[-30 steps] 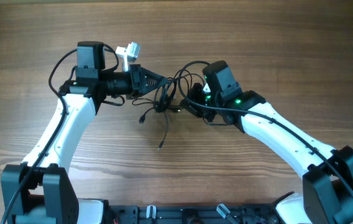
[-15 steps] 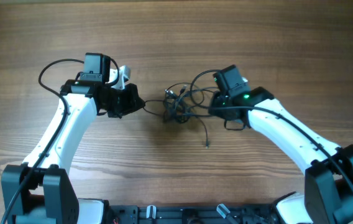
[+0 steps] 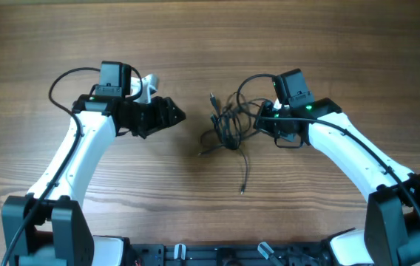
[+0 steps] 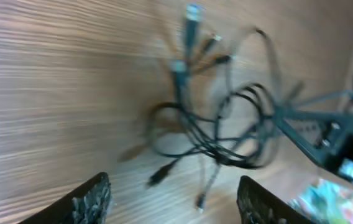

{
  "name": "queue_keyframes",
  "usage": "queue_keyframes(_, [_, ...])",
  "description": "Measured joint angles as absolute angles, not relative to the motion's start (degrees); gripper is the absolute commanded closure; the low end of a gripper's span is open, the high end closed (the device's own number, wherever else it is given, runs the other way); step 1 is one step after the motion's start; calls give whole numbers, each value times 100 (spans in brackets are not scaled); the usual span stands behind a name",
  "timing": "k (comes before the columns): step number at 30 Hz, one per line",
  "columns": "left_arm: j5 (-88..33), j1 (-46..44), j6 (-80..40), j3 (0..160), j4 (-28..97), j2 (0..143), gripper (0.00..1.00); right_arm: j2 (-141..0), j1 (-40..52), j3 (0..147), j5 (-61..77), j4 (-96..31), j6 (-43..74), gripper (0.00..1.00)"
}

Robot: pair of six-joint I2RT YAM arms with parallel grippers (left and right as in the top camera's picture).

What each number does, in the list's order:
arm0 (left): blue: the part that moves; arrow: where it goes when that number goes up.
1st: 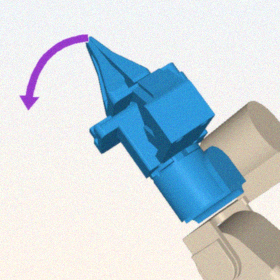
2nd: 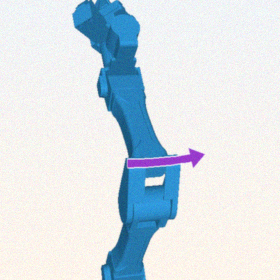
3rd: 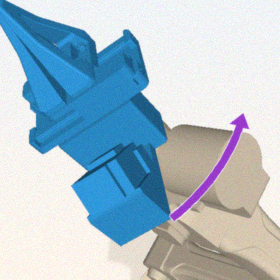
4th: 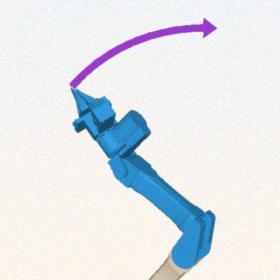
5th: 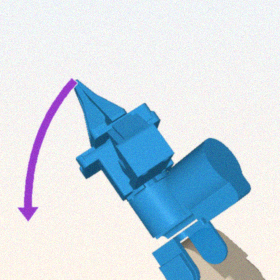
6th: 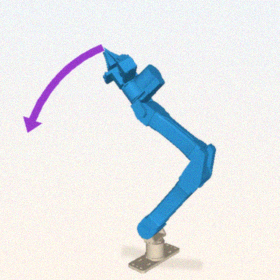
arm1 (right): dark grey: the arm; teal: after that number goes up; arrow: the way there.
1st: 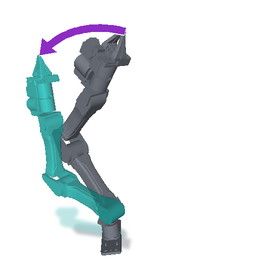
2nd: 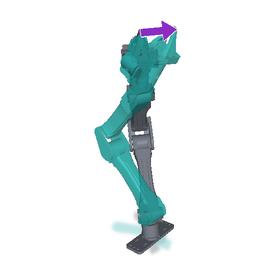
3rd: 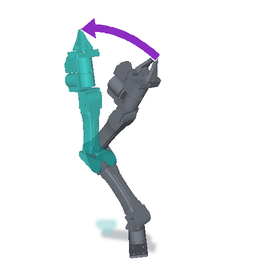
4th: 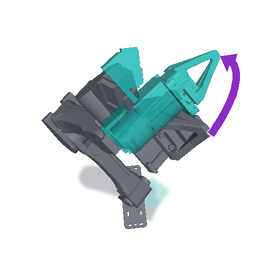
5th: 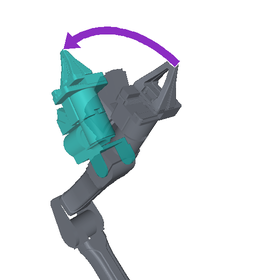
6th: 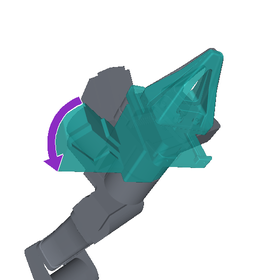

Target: Untangle cables

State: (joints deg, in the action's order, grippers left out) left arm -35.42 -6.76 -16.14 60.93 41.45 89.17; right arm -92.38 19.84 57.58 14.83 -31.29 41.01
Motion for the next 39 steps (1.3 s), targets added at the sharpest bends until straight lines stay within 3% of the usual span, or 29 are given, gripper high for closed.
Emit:
queue_keyframes(7, [-3894, -1586, -1520, 6093, 3806, 8917, 32, -9238, 1984, 5758, 2755, -2731, 4104, 96])
queue_keyframes(17, [-3450, -2488, -1483, 6093, 3728, 9240, 45, -9238, 1984, 5758, 3000, -2731, 4104, 96])
queue_keyframes(19, [-3271, -2639, -1463, 6093, 3728, 9393, 55, -9238, 1984, 5758, 3002, -2731, 4104, 96])
queue_keyframes(24, [-2735, -2803, -1433, 6093, 3913, 9550, 93, -9238, 1984, 5758, 3048, -2731, 4104, 96])
queue_keyframes(25, [-2606, -2812, -1422, 6093, 3951, 9559, 96, -9238, 1984, 5758, 3068, -2731, 4104, 96])
queue_keyframes(31, [-2200, -2812, -1422, 6093, 4010, 9566, 96, -9238, 1984, 5754, 3603, -2333, 3905, 96])
queue_keyframes(39, [-2123, -2543, -1420, 6093, 4032, 9566, 96, -9260, 1981, 5739, 5162, -23, 3632, 96])
